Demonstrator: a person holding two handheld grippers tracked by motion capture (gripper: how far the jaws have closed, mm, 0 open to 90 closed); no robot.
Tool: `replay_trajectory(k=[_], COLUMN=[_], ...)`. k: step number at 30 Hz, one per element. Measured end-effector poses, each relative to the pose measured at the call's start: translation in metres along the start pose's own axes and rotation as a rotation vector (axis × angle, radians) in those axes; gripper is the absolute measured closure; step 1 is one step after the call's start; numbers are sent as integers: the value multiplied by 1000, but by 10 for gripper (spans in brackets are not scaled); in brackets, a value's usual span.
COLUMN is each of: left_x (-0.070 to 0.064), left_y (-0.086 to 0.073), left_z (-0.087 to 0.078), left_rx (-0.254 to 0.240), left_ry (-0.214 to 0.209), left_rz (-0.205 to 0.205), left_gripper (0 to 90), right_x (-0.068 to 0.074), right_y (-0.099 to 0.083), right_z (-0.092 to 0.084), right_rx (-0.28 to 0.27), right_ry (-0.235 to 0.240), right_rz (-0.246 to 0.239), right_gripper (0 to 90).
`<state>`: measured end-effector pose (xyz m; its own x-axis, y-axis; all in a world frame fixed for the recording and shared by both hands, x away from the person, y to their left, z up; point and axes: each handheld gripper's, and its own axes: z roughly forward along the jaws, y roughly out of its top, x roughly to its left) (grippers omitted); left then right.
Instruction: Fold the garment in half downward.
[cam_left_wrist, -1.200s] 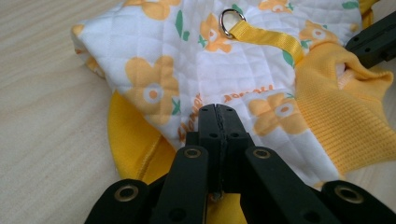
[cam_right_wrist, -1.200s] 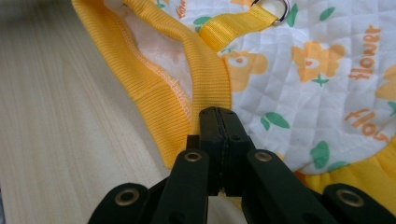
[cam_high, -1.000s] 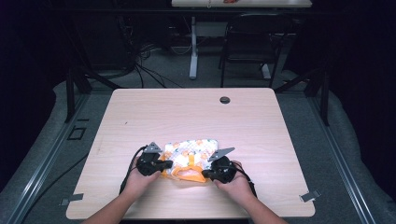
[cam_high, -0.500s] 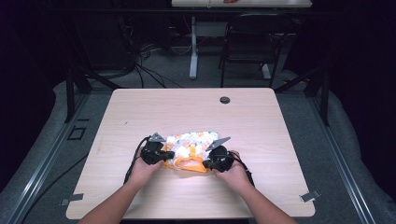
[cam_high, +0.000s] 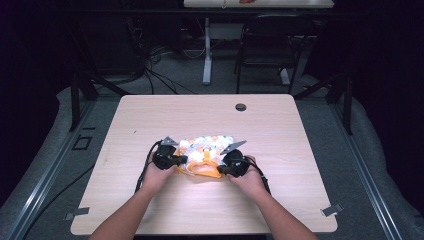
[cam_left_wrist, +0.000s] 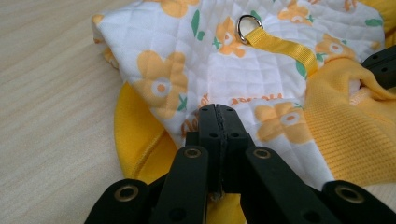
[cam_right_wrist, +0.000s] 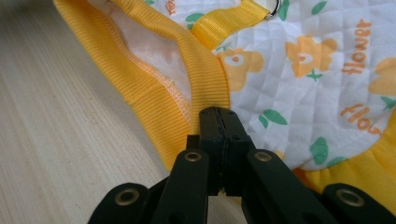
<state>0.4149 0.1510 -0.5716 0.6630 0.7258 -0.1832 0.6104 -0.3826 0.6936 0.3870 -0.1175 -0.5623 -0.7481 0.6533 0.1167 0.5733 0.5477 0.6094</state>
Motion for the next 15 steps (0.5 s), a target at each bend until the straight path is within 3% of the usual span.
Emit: replay_trajectory(k=[5, 8, 12, 15], left_x=[-4, -11, -13, -18], left_y=[3, 7, 9, 14], left_z=[-7, -22, -29, -50], left_rx=[-23, -47, -65, -96], left_ry=[-15, -22, -28, -42], left_rz=[-16, 20, 16, 40], left_gripper=[874, 865, 851, 812], right_x=[2, 4, 8, 16], right_y=[1, 3, 6, 8], right_z=[-4, -14, -25, -40], right_rx=[-23, -51, -80, -106], right_ry=[1, 2, 3, -25], right_rz=[-1, -5, -18, -52], right_gripper=[855, 846, 830, 803])
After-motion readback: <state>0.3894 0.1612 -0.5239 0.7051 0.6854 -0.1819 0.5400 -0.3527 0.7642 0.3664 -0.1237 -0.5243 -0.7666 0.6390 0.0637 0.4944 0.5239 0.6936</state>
